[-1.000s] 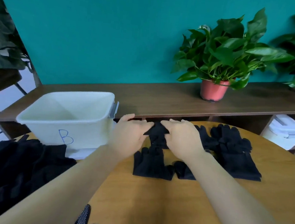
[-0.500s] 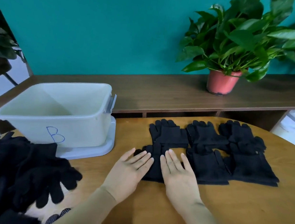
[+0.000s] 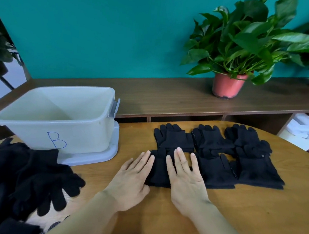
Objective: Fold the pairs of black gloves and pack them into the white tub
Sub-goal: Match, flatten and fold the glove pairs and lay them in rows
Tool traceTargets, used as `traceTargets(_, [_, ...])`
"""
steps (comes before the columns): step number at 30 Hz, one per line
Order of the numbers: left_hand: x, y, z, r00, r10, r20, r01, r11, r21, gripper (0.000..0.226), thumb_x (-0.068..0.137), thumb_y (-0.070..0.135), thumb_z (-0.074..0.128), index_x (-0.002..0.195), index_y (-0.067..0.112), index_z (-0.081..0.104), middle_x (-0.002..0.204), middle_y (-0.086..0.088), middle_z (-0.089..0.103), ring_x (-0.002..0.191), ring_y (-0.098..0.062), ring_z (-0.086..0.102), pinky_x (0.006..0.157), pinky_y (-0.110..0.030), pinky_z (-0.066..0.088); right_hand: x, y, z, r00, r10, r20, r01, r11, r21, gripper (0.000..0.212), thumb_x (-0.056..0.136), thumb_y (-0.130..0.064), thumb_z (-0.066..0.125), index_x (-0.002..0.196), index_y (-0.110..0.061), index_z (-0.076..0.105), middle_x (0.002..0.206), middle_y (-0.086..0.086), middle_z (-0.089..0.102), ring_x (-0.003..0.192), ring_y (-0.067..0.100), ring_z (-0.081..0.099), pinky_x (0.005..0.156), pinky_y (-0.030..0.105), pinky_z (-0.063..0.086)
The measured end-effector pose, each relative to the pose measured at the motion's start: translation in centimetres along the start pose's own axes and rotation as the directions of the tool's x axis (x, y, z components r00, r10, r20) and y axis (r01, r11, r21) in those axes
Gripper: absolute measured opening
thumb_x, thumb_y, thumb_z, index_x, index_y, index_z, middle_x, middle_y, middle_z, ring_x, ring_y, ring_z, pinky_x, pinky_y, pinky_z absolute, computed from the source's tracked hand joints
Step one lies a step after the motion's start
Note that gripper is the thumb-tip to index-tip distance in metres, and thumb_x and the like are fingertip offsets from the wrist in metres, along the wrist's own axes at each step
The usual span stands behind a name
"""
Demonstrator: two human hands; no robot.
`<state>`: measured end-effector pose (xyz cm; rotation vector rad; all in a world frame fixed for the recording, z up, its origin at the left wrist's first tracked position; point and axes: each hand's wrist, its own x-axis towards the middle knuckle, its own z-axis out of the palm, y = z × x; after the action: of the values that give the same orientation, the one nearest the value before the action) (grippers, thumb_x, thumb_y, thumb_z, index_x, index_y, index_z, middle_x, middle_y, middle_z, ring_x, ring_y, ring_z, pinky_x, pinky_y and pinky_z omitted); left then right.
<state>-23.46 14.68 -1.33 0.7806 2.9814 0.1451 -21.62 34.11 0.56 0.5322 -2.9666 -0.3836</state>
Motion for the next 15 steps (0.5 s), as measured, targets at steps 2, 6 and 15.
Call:
traceTargets(2, [-0.2,0.7,-0.4,0.992,-0.104,0.077,0.119,0.965,-0.233,0.087,0.075,0.06,0.0,0.154,0.027,-0.021,0.159,0.007,-0.028,0.147,-0.003,-0.025,0.123,-0.031,-0.007,0.0,-0.3,0.1,0.996,0.075,-0.046,-0.07,0.991,0.113,0.071,0.091,-0.013,0.032,0.152,0.002,-0.001,0.157,0.028,-0.009,0.149,0.036,-0.015,0.115,0.059,-0.008])
traceTargets(6, [0.2,1.6,0.4,0.977,-0.192,0.088,0.21,0.937,-0.281,0.087,0.082,0.073,-0.006,0.153,0.025,-0.019,0.163,0.007,-0.017,0.147,-0.002,-0.019,0.12,-0.022,-0.009,-0.5,-2.1,2.1,0.999,0.044,0.008,-0.044,0.937,0.347,0.066,0.079,-0.031,0.034,0.13,0.002,0.059,0.139,0.02,0.053,0.133,0.03,0.048,0.106,0.05,0.025])
traceTargets(15, [-1.3,3.8,0.5,0.984,-0.179,-0.004,0.177,0.978,-0.11,0.119,0.062,0.071,-0.043,0.159,0.015,-0.002,0.165,0.003,0.018,0.152,-0.007,0.011,0.119,-0.027,0.011,-2.4,-1.5,1.6,0.991,0.114,0.075,-0.134,0.913,0.385,0.071,0.09,-0.042,0.018,0.145,-0.005,0.043,0.154,0.012,0.035,0.143,0.021,0.033,0.113,0.04,0.01])
